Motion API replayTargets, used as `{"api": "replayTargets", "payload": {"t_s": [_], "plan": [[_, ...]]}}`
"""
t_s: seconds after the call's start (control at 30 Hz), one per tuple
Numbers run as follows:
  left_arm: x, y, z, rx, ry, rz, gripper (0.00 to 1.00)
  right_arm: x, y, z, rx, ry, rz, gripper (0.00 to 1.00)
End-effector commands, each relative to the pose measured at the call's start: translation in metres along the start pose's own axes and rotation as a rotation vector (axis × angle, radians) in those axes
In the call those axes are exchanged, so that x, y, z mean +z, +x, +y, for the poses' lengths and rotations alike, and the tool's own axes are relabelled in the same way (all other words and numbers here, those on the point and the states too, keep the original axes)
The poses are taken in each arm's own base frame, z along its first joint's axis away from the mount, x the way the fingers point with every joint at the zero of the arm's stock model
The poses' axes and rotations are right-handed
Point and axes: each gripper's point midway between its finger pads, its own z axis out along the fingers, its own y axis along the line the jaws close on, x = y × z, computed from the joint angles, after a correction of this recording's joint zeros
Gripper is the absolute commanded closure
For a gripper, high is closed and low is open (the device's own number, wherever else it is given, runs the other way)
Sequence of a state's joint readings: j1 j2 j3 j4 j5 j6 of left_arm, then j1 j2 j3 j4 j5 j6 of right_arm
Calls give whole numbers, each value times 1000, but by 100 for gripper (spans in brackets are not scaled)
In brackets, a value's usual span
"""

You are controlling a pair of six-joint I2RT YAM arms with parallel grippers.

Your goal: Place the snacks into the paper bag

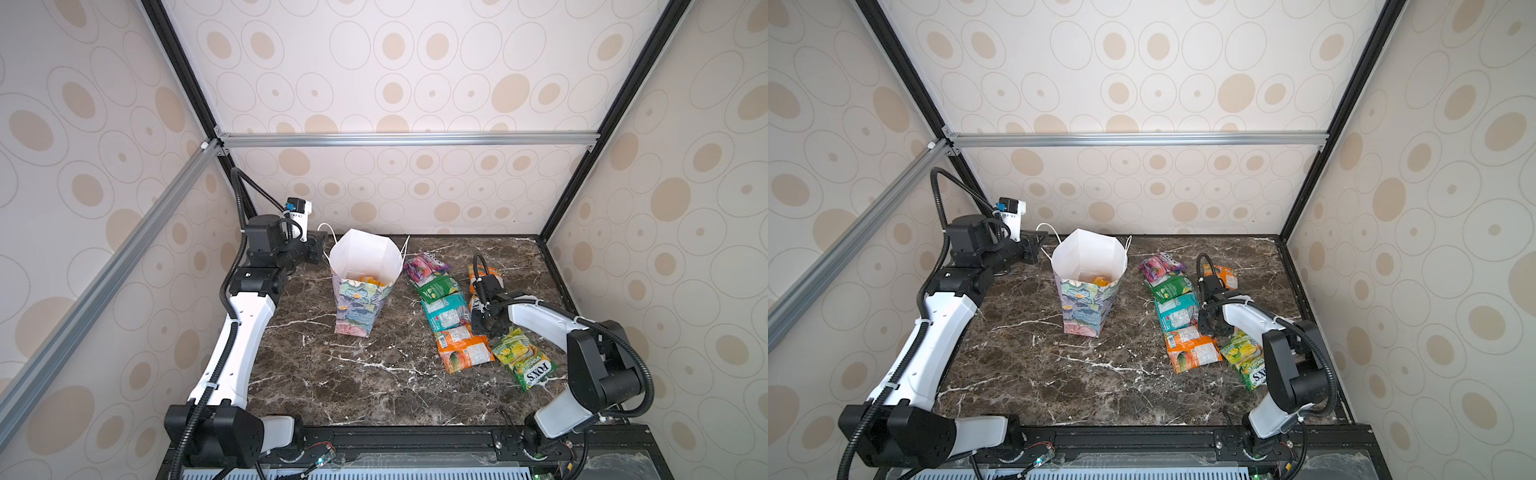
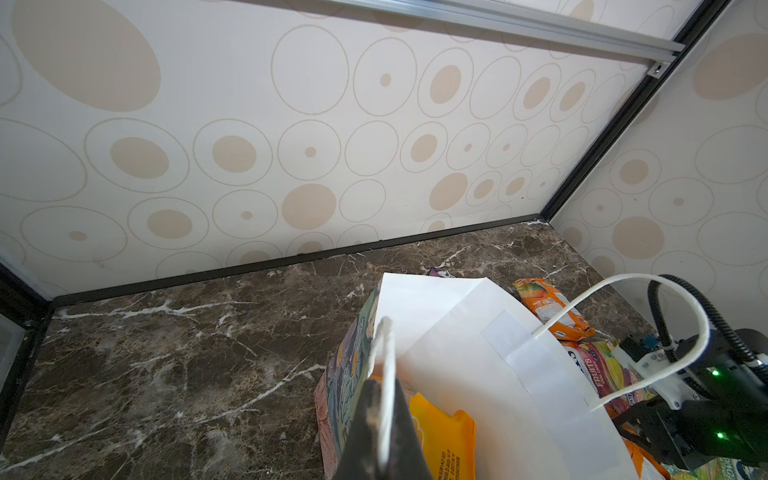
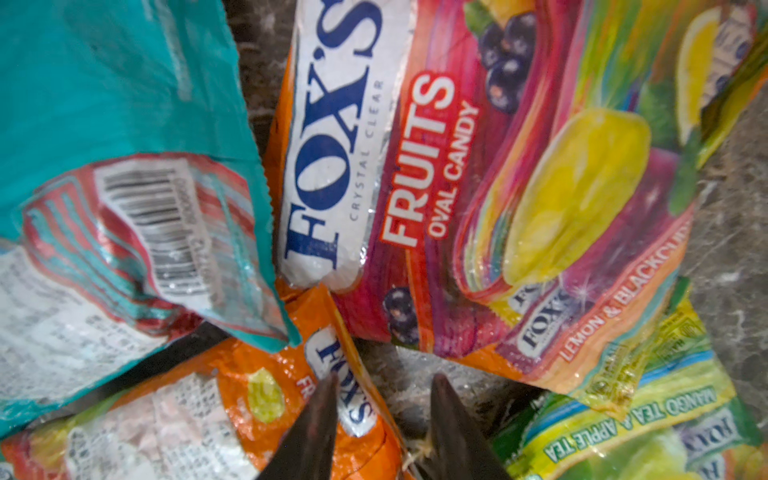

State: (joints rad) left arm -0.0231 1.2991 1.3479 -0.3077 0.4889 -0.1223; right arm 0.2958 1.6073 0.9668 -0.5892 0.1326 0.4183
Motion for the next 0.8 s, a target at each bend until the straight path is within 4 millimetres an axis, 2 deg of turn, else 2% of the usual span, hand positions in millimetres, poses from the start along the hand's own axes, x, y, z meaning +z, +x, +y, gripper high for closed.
{"api": "replayTargets", "payload": {"t_s": [0.0,0.17,0.77], "plan": [[-11,-20,-4,51,2,-65,100,6,-2,-4,-1,19,9,65],[-9,-18,-4,47,6,-60,100,11,1,-4,-2,18,19,68],[-12,-21,-4,52,2,-68,100,-2,-2,-8,-18,32,5,100]]}}
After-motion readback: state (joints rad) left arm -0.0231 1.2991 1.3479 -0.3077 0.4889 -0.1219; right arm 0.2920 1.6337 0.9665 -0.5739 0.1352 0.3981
